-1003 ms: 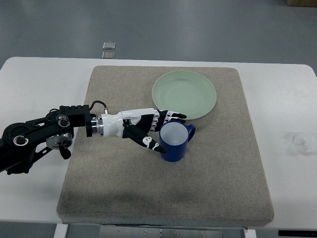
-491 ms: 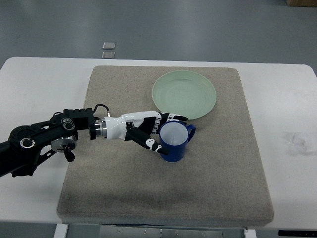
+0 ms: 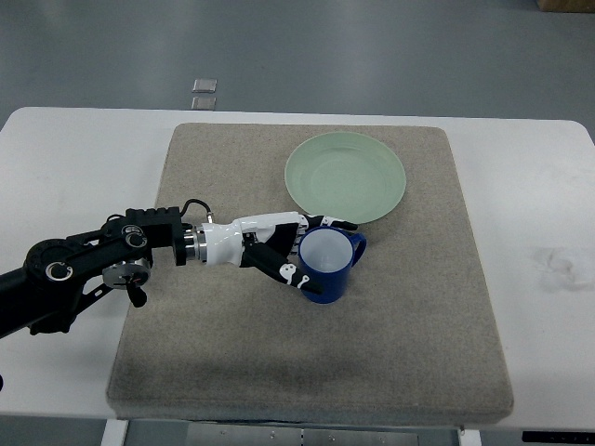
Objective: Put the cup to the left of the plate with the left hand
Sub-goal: 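Wrap the left hand fingers around the blue mug's body, then lift the blue mug and carry it away from the plate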
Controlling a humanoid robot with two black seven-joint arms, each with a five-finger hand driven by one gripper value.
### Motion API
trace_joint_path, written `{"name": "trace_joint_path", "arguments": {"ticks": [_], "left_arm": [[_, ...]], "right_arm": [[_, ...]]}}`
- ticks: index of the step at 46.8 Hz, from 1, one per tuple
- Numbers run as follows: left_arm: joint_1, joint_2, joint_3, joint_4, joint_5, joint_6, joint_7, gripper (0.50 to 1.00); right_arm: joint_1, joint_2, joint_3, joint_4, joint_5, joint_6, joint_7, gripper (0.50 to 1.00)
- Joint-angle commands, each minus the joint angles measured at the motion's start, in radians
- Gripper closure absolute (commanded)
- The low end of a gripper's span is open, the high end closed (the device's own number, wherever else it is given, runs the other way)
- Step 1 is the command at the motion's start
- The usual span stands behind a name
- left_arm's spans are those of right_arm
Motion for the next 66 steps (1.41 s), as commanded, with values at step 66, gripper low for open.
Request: {"name": "trace_joint_path", "arguments": {"ticks": [66], "left_arm": [[0.0,-0.035,-0.085,0.005,-0.003,0.101,-0.014,0.712]], "right_arm": [[0.0,0.0,0.0,0.0,0.0,0.0,0.0,0.568]]}}
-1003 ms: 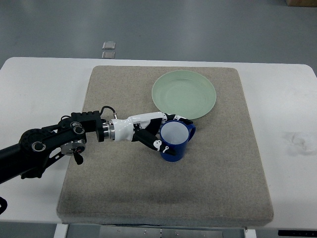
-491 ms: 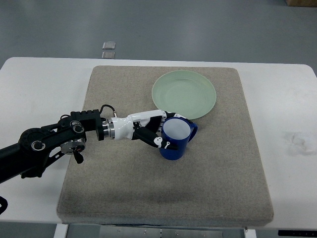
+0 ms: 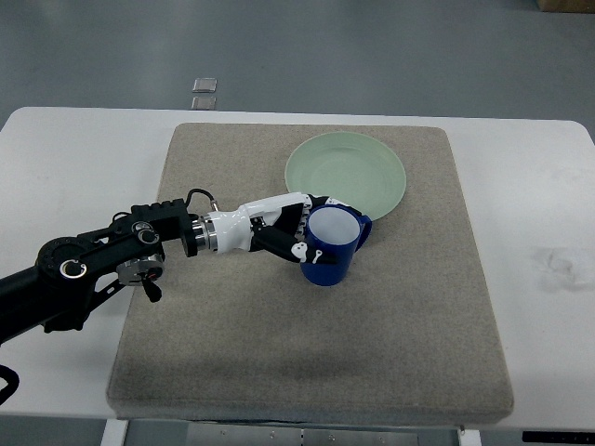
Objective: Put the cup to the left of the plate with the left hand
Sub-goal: 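Lift the blue mug and carry it away from the plate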
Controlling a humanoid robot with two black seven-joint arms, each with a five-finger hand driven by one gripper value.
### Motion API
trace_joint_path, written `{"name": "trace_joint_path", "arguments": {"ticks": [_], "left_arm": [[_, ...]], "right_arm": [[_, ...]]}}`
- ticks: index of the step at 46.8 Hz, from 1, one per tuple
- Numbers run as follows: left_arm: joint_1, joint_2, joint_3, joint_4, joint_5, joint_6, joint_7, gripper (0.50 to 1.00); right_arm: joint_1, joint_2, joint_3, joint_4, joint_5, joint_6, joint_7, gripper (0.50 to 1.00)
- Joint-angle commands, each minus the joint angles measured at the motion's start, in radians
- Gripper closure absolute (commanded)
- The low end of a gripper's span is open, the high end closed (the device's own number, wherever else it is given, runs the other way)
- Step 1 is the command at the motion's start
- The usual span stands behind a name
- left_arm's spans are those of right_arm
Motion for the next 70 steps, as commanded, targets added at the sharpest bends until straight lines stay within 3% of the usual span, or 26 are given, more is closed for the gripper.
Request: {"name": "trace_joint_path", "arguments": {"ticks": [1,11,29,42,55,64,70], "left_arm": [[0.001,-0.001,-0.035,0.0,0.001,0.007,-0.001,0.712],[0.001,-0.003,-0.058,0.0,-0.001,0.013,-0.001,0.712],[0.013,0.007,-0.179,0.003,-0.001,0.173,-0.002,0.705],[0.032,0.04,-0.231,0.03,-0.002,0.234,-0.002,0.703],[0.033,0.076,-0.27,0.118,-0.002,0.231,-0.014,0.701],[0.041,0.111,-0.268,0.15,-0.004,0.222,-0.11,0.69],[0.069,0.115,-0.282,0.158,-0.007,0.22,-0.113,0.688]], "right_arm": [[0.0,0.0,0.0,0.0,0.0,0.0,0.0,0.568],[0.0,0.0,0.0,0.0,0.0,0.0,0.0,0.568],[0.0,0.0,0.0,0.0,0.0,0.001,0.0,0.568],[0.0,0.0,0.0,0.0,0.0,0.0,0.0,0.568],[0.0,0.0,0.0,0.0,0.0,0.0,0.0,0.568],[0.0,0.0,0.0,0.0,0.0,0.0,0.0,0.568],[0.0,0.0,0.0,0.0,0.0,0.0,0.0,0.568]]}}
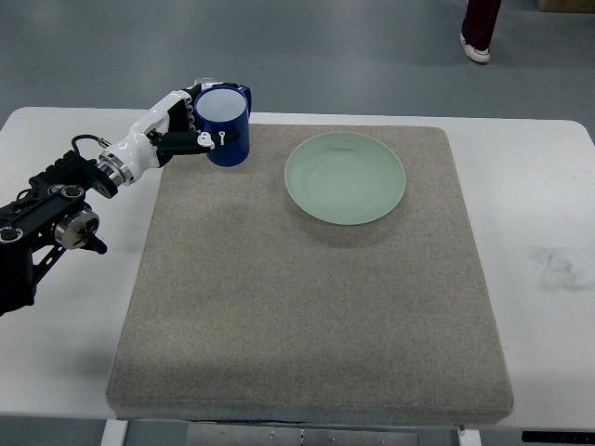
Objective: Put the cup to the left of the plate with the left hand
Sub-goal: 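Lift the blue mug and carry it away from the plate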
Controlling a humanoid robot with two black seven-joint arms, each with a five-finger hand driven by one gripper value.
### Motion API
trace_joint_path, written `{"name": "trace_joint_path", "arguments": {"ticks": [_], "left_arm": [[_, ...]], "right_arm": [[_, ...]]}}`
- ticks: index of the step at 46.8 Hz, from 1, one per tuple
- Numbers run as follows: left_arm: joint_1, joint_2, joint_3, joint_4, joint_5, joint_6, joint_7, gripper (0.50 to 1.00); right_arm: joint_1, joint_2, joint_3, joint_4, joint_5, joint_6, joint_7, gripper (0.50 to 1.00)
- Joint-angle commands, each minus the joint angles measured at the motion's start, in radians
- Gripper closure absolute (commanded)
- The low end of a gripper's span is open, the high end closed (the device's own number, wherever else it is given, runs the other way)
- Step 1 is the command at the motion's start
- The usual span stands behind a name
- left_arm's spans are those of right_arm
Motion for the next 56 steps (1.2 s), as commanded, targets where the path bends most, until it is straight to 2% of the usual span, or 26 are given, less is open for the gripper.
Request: {"name": "trace_joint_path", "arguments": {"ticks": [1,28,56], "left_arm": [[0.016,0.001,-0.01,0.006,-0.005,-0.001,-0.001,0.688],[0.039,-0.007,-0.011,0.119,-0.071,-0.018,-0.012,0.69],[0.064,-0.019,-0.013,0.144,-0.118,-0.021,-0.019,0.675]], "right_arm": [[0.0,0.0,0.0,-0.001,0.0,0.0,0.0,0.568],[0.0,0.0,0.0,0.0,0.0,0.001,0.0,0.568],[0.0,0.0,0.0,0.0,0.0,0.0,0.0,0.568]]}}
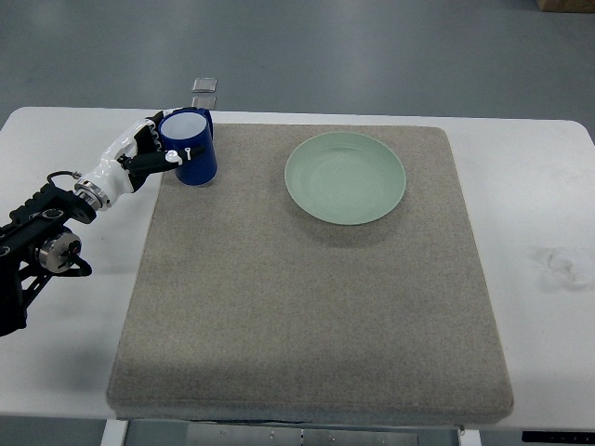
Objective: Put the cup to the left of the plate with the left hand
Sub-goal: 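Lift the blue mug and carry it away from the plate, then lower the blue mug onto the pad and open the left hand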
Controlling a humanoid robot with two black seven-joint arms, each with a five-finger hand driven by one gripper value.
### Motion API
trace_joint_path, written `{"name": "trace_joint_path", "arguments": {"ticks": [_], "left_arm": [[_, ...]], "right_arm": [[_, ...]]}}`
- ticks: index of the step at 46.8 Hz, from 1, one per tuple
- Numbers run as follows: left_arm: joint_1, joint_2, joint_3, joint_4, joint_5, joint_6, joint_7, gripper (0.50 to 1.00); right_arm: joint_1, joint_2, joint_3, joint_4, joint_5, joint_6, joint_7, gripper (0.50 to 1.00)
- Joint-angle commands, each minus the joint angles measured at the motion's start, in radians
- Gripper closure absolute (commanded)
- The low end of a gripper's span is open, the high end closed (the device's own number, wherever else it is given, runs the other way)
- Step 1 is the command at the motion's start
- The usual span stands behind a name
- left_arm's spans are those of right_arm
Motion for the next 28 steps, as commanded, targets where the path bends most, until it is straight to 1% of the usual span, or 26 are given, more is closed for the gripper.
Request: {"name": "trace_joint_path", "arguments": {"ticks": [1,15,21,28], "left_arm": [[0.002,-0.003,-0.001,0.004,0.0,0.0,-0.008,0.675],[0.002,-0.006,-0.001,0.004,0.0,0.003,-0.016,0.673],[0.004,-0.02,0.01,0.005,0.002,0.003,-0.016,0.628],[0.004,-0.031,0.013,0.007,0.003,0.012,-0.016,0.619]], "right_arm": [[0.0,0.0,0.0,0.0,0.0,0.0,0.0,0.568],[0.0,0.0,0.0,0.0,0.0,0.001,0.0,0.568],[0.0,0.0,0.0,0.0,0.0,0.001,0.0,0.568],[0.0,0.0,0.0,0.0,0.0,0.0,0.0,0.568]]}}
